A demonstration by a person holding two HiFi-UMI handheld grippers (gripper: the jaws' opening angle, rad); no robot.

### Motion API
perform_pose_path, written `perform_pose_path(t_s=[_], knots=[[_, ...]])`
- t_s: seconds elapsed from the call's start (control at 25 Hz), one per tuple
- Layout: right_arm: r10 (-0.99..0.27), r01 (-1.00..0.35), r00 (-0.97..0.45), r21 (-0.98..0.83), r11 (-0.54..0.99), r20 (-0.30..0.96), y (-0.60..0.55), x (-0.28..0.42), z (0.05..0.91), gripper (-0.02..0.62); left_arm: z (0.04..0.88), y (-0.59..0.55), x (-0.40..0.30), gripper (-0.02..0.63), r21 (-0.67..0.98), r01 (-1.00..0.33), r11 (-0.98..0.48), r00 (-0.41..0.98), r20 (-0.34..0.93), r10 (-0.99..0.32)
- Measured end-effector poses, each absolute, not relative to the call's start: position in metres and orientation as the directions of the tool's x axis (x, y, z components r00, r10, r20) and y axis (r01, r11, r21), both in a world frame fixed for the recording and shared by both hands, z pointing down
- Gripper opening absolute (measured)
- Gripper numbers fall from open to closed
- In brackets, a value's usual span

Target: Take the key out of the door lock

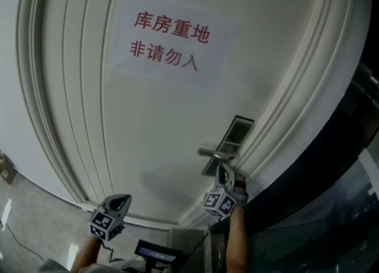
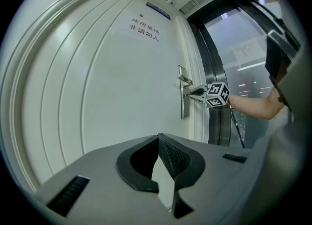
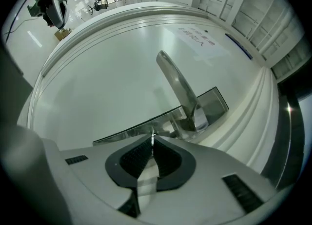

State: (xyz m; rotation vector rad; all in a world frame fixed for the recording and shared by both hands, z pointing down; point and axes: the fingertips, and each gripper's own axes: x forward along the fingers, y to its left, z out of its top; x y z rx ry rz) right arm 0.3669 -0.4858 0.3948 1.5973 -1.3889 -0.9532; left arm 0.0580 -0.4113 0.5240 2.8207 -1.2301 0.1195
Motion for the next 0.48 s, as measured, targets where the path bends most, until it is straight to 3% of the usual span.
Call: perform_pose_path(t_s=[0.48], knots=[[-0.992, -0.331, 0.128, 0.941, -0.061, -0.02, -0.4871, 0.3661, 0.3968, 0.021, 0.5274, -0.4092, 0.0529, 0.006, 0.026, -0.737, -0.676, 0.675, 0.101, -0.731]])
